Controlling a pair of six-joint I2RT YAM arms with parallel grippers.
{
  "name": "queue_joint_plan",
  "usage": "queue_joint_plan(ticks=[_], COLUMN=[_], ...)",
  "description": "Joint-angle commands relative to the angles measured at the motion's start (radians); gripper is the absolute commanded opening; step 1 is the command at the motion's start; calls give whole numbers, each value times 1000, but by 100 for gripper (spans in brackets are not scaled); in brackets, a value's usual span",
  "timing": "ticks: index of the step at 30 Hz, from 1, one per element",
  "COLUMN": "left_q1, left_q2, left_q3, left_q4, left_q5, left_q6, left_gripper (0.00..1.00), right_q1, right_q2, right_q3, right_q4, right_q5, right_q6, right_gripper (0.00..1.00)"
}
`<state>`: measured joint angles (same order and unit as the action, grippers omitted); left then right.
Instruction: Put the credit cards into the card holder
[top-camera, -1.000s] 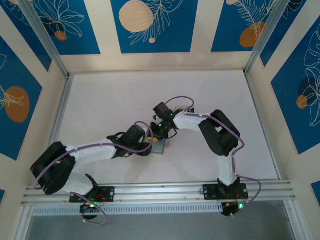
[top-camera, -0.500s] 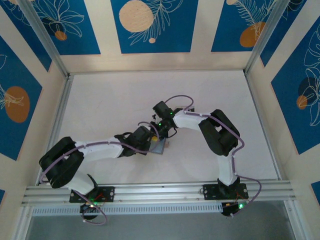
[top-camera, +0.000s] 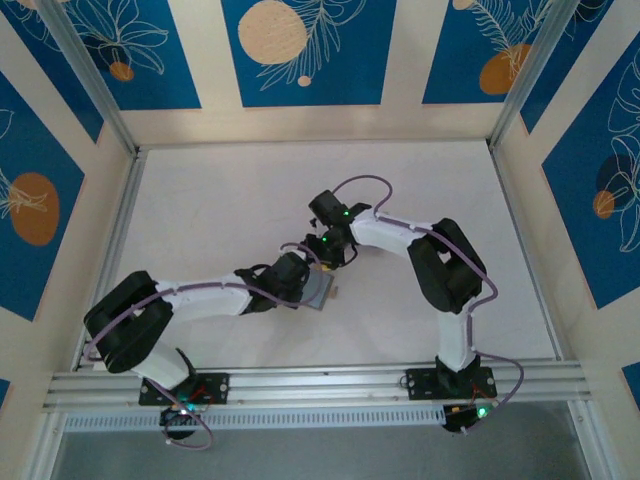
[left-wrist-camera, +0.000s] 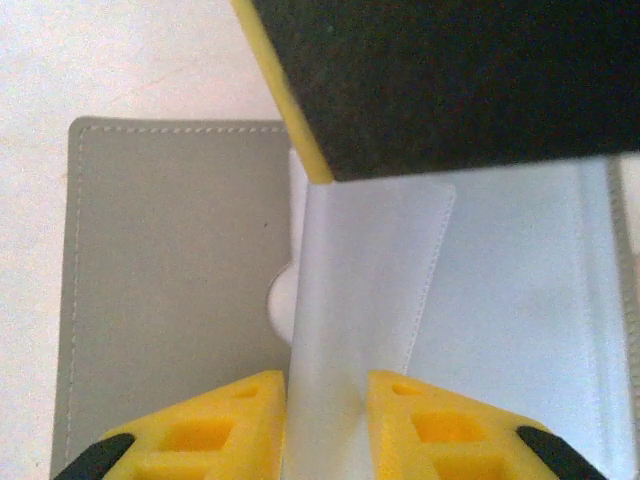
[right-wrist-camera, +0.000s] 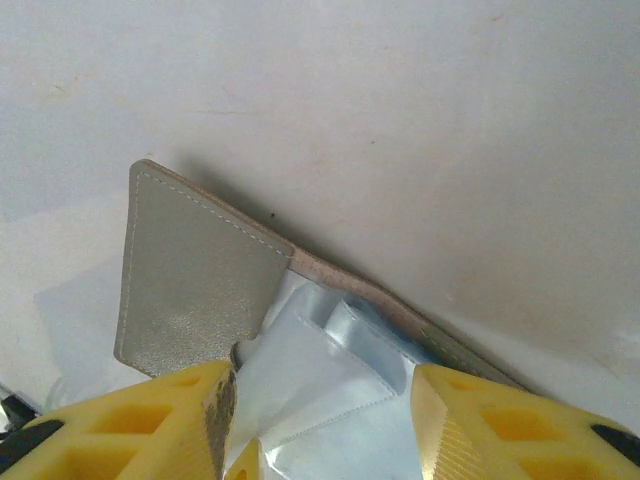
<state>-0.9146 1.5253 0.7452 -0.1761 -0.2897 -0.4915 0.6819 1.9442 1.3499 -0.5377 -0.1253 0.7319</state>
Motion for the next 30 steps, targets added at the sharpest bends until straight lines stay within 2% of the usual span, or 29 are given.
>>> queue_joint_plan(ticks=[1, 8, 10, 12, 14, 17, 21, 28, 30], left_q1=[-7, -6, -6, -7, -7, -6, -6, -6, -7], left_q2=[23, 22, 24, 26, 21, 14, 5, 1, -12], left_q3=[-2, 8, 6, 2, -3, 3, 15, 41, 45], left_q4=[-78, -91, -90, -82, -81, -95, -100, -115, -121], left_q5=[-3, -15, -13, -2, -5, -23, -43, -80, -104], left_q6=[-16, -15, -15, -13, -16, -25, -34, -29, -34], left_gripper=[27, 27, 27, 27, 27, 27, 27, 28, 32], right_q1=[9, 28, 26, 20, 16, 26, 45, 65, 65], right_q2=[-108, -166, -164, -161, -155, -146, -119, -63, -44], right_q3=[-41, -190, -209, -215, -204, -188, -190, -217, -224], right_q4=[-15, 56, 69, 84, 83, 75, 79, 84, 84], right_q5=[-11, 33, 38, 29, 25, 32, 49, 99, 109], right_q6=[1, 65, 73, 74, 73, 76, 95, 119, 120], right_gripper=[48, 24, 24, 30, 31, 27, 16, 10, 10])
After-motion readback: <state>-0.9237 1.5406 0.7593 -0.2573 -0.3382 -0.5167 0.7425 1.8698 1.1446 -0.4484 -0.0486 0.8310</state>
